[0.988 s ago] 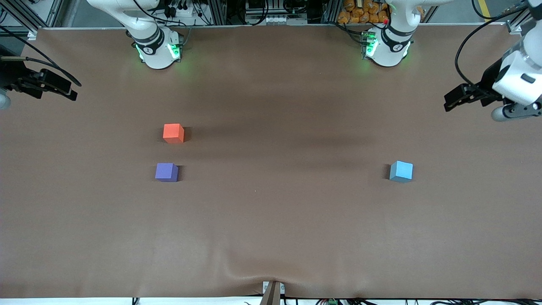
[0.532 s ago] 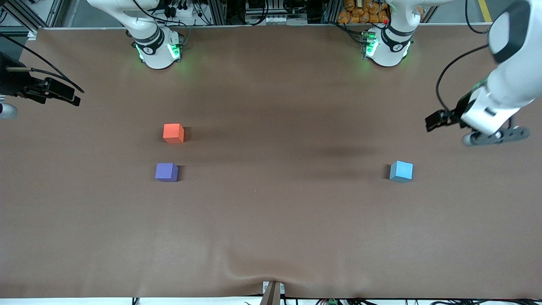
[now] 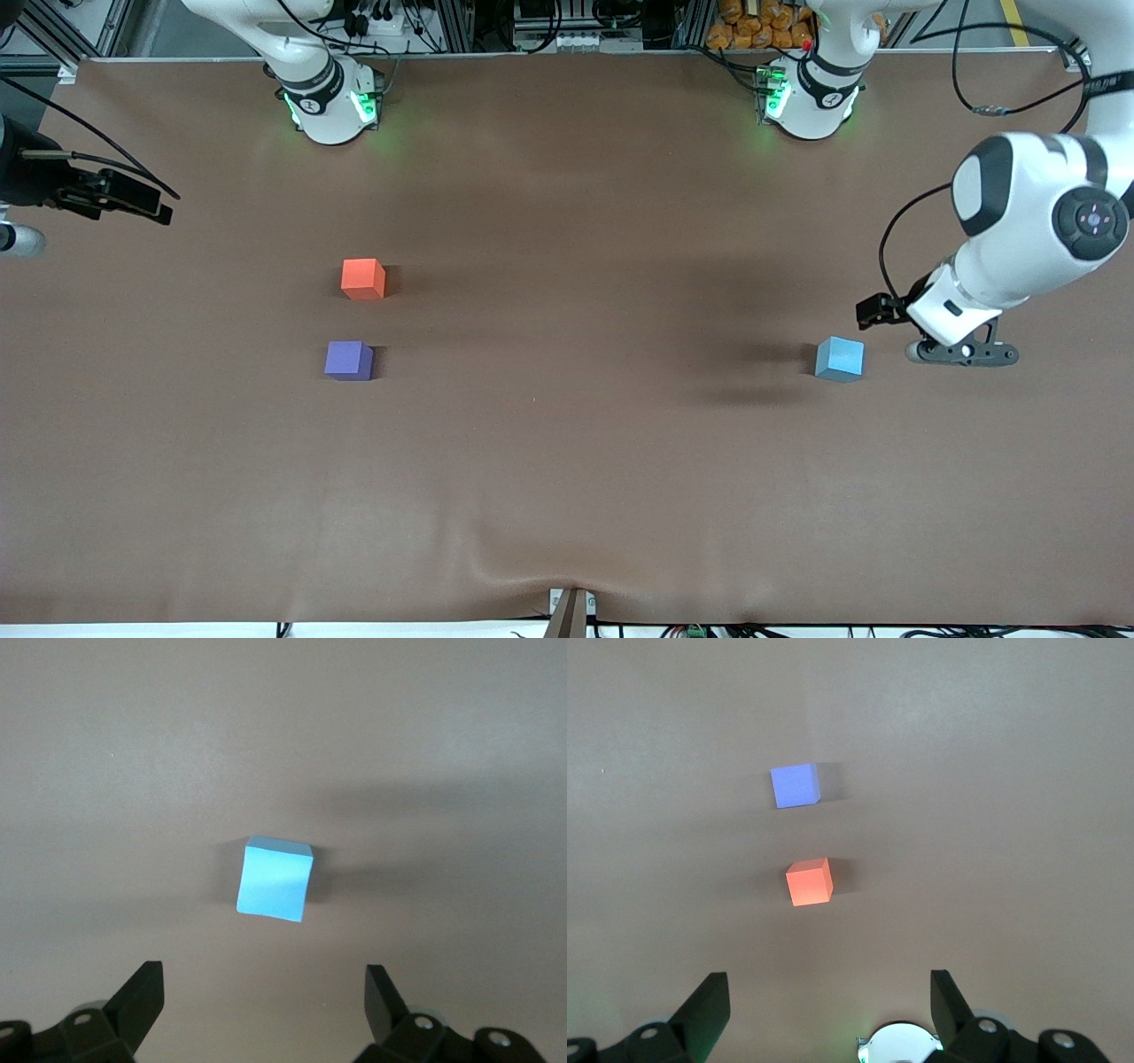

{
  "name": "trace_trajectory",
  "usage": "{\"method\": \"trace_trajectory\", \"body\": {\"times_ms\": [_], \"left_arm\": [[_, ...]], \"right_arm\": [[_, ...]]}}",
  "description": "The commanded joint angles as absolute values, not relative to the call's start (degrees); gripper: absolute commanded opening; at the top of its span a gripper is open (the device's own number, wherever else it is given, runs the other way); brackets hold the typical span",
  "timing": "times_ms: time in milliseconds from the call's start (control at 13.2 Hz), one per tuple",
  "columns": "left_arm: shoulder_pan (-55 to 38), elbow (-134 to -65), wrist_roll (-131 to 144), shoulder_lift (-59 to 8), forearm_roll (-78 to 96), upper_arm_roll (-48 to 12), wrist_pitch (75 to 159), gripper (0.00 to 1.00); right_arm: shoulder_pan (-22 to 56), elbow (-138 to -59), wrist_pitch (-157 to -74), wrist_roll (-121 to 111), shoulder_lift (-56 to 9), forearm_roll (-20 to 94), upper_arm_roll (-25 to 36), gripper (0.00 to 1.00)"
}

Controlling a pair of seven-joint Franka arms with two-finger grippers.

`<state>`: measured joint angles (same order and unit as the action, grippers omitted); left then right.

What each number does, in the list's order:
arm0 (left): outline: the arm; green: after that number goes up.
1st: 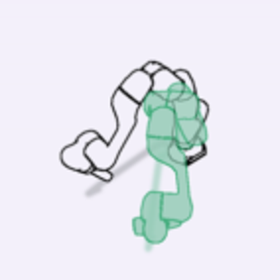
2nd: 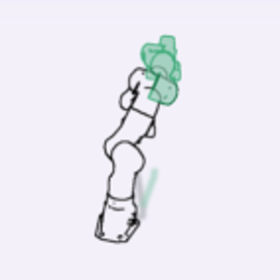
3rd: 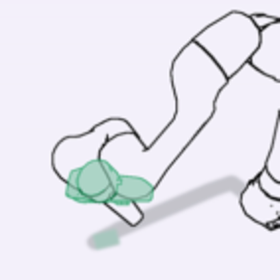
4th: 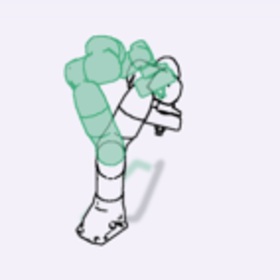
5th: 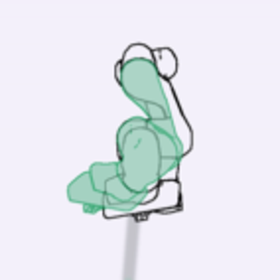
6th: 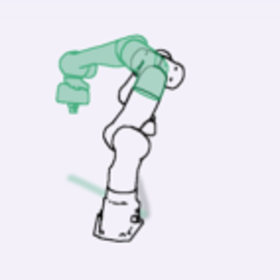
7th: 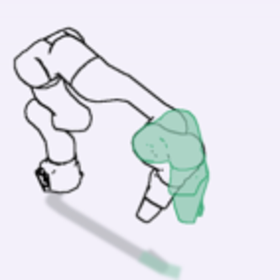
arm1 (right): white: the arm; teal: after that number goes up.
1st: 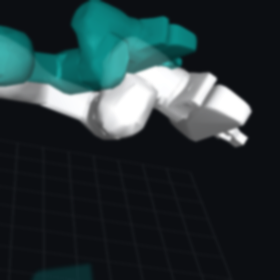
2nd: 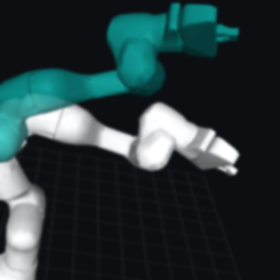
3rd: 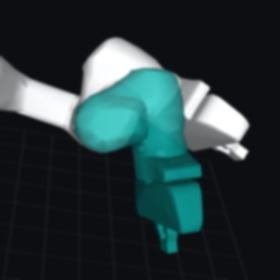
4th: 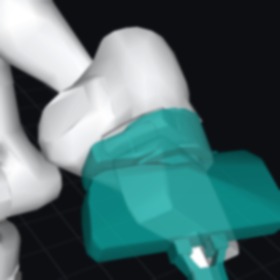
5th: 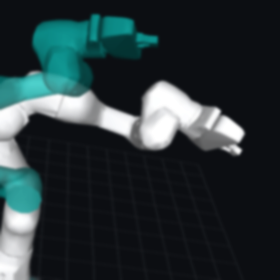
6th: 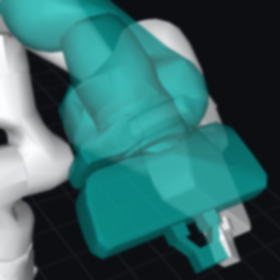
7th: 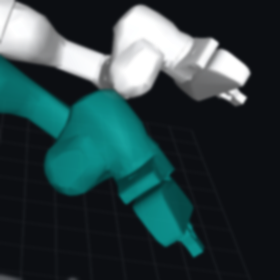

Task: Place blue block between orange and purple blocks
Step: 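Reach the left gripper down to the light blue block and grasp it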

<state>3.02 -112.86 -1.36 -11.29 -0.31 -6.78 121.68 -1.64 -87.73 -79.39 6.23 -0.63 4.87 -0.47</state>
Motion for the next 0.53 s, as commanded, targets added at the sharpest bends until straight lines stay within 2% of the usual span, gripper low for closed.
{"method": "trace_trajectory", "body": {"times_ms": [0, 228, 456], "left_arm": [[4.3, -114.1, -7.4, -13.8, -0.7, -7.3, 126.1, 1.0], [5.2, -119.3, -7.3, -16.1, -0.7, -7.3, 136.3, 1.0], [5.0, -119.5, -7.8, -18.3, -0.7, -7.3, 138.2, 1.0]], "right_arm": [[-3.0, -87.5, -78.7, 5.8, -1.0, 5.0, -1.3, 1.0], [-3.0, -87.5, -78.7, 5.9, -3.0, 5.0, -1.3, 1.0], [-3.0, -87.5, -78.7, 5.6, -3.3, 5.0, -1.3, 1.0]]}}
